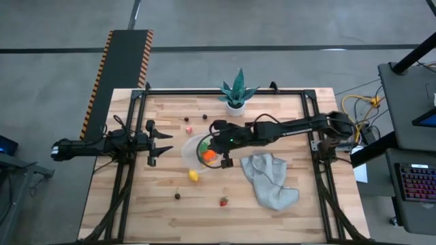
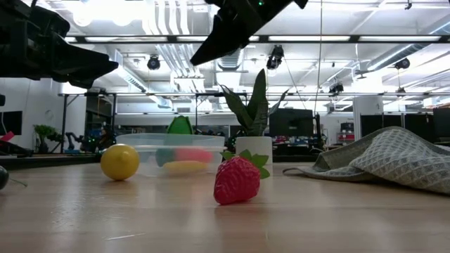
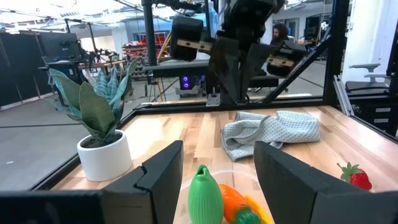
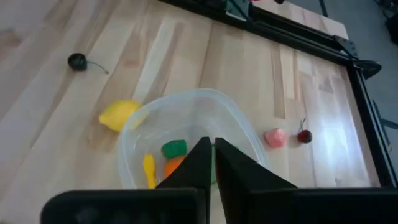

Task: Pick and placing Produce into tupperware
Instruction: Put the red strawberry into the transparent bin

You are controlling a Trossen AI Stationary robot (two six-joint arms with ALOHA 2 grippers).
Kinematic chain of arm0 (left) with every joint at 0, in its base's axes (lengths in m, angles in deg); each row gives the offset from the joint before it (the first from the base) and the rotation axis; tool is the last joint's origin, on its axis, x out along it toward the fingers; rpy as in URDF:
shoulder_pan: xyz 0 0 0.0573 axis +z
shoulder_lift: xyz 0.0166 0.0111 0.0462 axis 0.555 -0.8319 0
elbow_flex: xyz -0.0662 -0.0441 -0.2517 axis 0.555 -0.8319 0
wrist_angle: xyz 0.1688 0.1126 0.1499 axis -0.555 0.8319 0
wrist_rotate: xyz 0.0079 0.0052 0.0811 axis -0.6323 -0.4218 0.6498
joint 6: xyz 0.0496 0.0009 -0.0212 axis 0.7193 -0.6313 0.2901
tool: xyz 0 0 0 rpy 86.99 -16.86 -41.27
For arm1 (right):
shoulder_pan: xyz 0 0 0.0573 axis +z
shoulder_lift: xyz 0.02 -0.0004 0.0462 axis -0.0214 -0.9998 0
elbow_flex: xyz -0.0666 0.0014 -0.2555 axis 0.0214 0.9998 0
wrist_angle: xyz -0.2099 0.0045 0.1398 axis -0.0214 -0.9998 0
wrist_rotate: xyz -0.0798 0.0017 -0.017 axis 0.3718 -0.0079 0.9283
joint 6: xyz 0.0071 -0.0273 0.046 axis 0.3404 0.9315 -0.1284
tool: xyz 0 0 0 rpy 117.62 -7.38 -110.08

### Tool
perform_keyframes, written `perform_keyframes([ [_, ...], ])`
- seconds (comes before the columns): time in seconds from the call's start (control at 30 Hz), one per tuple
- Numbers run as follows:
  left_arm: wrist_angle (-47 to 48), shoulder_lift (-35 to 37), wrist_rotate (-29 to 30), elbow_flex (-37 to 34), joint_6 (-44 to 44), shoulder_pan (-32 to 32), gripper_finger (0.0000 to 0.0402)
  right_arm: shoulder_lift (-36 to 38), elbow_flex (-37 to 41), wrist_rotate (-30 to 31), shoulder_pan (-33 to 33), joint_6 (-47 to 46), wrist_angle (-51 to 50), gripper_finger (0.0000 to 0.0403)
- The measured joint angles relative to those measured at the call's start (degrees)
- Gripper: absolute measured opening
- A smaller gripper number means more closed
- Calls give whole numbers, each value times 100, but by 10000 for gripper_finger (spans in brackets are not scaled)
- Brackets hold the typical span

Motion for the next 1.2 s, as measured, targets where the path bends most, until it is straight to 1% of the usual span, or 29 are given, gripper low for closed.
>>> perform_keyframes([
  [0.13,-7,4,0,-1,0,-1,183,252,168,-34,0,-274,-30,10],
  [0.23,-6,6,0,-1,0,-1,183,496,302,-404,0,-286,-185,25],
  [0.3,-7,6,0,-2,0,0,183,660,329,-811,0,-463,-301,45],
  [0.37,-24,8,0,-1,0,0,183,779,365,-1390,6,-649,-355,72],
  [0.47,-62,8,2,0,-1,-1,183,859,412,-2297,46,-662,-366,118],
  [0.53,-74,8,2,-1,-2,-1,183,870,465,-2587,108,-531,-386,148],
  [0.67,-178,8,2,-1,-2,-1,183,870,568,-2593,235,-417,-386,205],
  [0.8,-189,10,2,0,-2,-1,183,870,639,-2556,311,-614,-410,256],
  [0.93,-189,8,3,-1,-2,0,183,865,658,-2551,417,-783,-539,295],
  [1.03,-187,8,3,-1,-2,0,183,773,670,-2555,498,-920,-546,307],
  [1.2,-182,8,2,-1,-3,-1,183,463,679,-2552,544,-1165,-580,298],
])
